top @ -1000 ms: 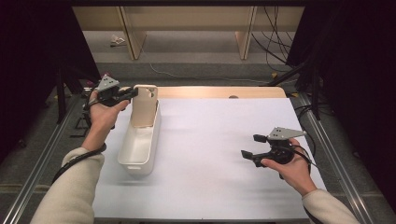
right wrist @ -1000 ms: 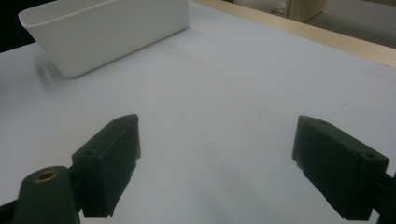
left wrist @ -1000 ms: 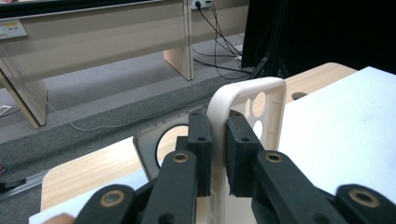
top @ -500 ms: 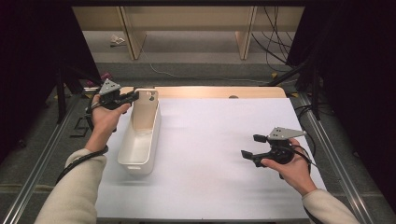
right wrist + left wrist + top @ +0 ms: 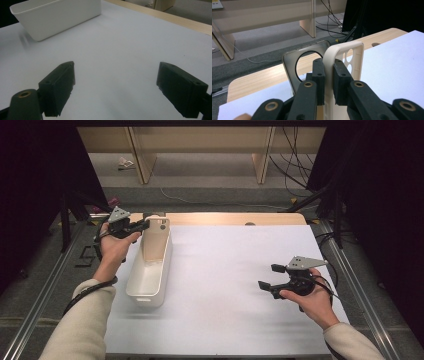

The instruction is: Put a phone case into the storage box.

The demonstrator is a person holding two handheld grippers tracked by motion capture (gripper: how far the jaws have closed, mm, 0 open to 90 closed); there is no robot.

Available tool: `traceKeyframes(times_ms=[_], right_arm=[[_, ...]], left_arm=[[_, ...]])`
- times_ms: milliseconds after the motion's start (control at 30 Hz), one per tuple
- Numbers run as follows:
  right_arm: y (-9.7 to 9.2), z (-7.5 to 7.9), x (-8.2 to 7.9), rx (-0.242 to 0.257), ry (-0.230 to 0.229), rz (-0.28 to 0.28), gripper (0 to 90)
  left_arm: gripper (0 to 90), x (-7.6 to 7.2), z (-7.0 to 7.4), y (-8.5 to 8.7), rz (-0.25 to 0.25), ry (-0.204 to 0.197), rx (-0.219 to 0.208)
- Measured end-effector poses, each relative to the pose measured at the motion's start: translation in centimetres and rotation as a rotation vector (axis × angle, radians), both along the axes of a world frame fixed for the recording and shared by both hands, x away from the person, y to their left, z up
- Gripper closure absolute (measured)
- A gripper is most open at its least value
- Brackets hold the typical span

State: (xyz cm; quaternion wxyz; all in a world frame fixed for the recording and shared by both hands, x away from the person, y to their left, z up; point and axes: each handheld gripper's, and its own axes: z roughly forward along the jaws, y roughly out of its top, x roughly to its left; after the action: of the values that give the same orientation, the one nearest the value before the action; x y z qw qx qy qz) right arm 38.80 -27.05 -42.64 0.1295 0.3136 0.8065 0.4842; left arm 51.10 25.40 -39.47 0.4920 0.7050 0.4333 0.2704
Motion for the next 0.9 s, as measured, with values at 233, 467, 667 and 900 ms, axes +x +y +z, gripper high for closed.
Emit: traceKeyframes(times_ms=[233,467,667,900], right_arm=[[0.0,0.0,0.0,0.001,0.002,0.001,16.1],[0.0,0.0,0.0,0.001,0.003,0.001,16.1],[0.0,-0.1,0.1,0.003,0.005,-0.001,16.1],[0.0,-0.1,0.1,0.004,0.005,0.001,16.1]], left_arm=[[80.8,0.2,-0.3,0.0,0.004,0.005,-0.003],[79.6,0.6,-0.2,0.1,0.011,0.011,0.034],[77.9,1.1,-0.2,0.1,0.028,0.023,0.066],[76.1,1.9,-0.4,0.2,0.057,0.036,0.108]])
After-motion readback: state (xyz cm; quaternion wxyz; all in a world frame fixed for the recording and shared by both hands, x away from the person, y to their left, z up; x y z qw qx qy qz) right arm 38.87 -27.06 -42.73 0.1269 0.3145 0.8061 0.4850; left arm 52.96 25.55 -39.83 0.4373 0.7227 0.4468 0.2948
